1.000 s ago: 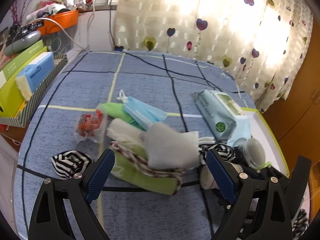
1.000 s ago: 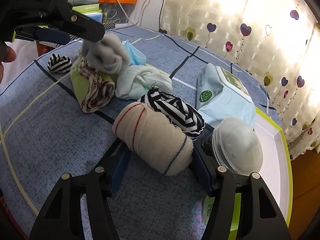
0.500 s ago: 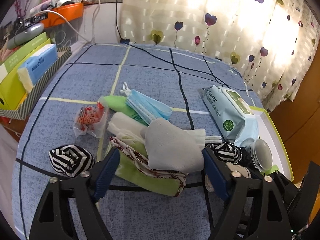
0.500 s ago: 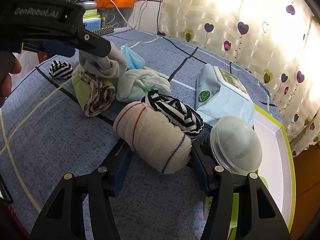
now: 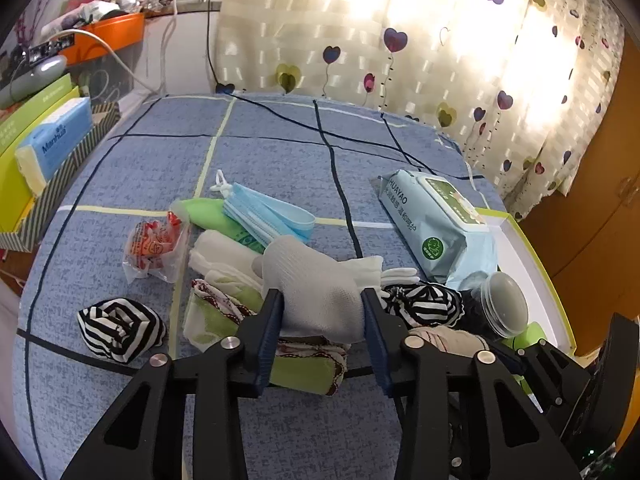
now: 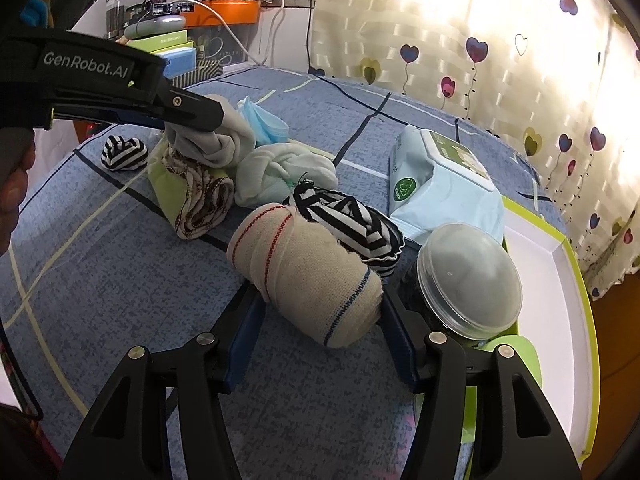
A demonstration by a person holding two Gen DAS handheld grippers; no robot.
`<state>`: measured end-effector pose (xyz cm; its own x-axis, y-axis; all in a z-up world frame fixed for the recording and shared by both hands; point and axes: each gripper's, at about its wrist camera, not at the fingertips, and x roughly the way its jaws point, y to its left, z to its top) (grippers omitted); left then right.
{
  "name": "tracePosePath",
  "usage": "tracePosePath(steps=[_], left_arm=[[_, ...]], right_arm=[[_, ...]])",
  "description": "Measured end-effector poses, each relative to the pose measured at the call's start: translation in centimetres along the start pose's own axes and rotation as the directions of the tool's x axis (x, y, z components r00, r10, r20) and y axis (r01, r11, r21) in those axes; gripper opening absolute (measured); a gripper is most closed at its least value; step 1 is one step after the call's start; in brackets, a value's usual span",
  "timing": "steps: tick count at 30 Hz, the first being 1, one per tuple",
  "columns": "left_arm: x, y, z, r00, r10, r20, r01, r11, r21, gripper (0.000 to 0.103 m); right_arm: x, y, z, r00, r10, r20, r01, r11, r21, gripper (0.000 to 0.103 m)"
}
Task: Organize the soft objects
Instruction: 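Close the left gripper on the grey sock while the right gripper grasps the white rolled towel, then carry the grey sock and white rolled towel over the green-rimmed white box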
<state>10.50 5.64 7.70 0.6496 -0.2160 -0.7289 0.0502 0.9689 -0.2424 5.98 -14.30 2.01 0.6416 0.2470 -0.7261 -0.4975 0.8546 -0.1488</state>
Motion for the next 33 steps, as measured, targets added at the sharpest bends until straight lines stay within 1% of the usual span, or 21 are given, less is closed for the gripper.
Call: tracePosePath(steps=[9,11,16,22,27,33], left_arm=[[-1.4,0.2,-0.4,1.0,-0.011,0.024,0.011,1.0,-0.001,0.035],[-1.9,0.3,-0.5,0.999,-0.007,0.034,0.008,1.0,-0.006,0.035],[-3.4,0.4,-0.5,0.997,-0.026,0.066,0.027,1.0,-0.007,0.035],[-4.6,0.5,-0.3,0.996,-0.033,0.088,0.034,0.999,-0.005,0.035],[-5.9,-0.1,-0.1,0.99,-0.069,0.123,0.068,0.998,0.01,0.035],[-6.5,-1.1,0.5,0.986,-0.096,0.134,0.092,0.995,0.034,0.035]], right_arm=[[-0.9,0.2,0.0,1.0,0.007,0.022,-0.008,1.0,0.015,0.057],[-1.2,0.4,0.0,1.0,0.009,0.028,-0.01,1.0,0.017,0.057],[-1.9,0.5,-0.1,0.999,0.009,0.044,-0.01,1.0,0.02,0.057],[-2.9,0.3,0.0,0.998,0.001,0.071,-0.003,1.0,0.028,0.057],[-4.0,-0.1,0.3,0.995,-0.014,0.096,0.01,0.999,0.041,0.057],[-5.5,-1.2,0.7,0.991,-0.049,0.125,0.041,0.997,0.066,0.057]])
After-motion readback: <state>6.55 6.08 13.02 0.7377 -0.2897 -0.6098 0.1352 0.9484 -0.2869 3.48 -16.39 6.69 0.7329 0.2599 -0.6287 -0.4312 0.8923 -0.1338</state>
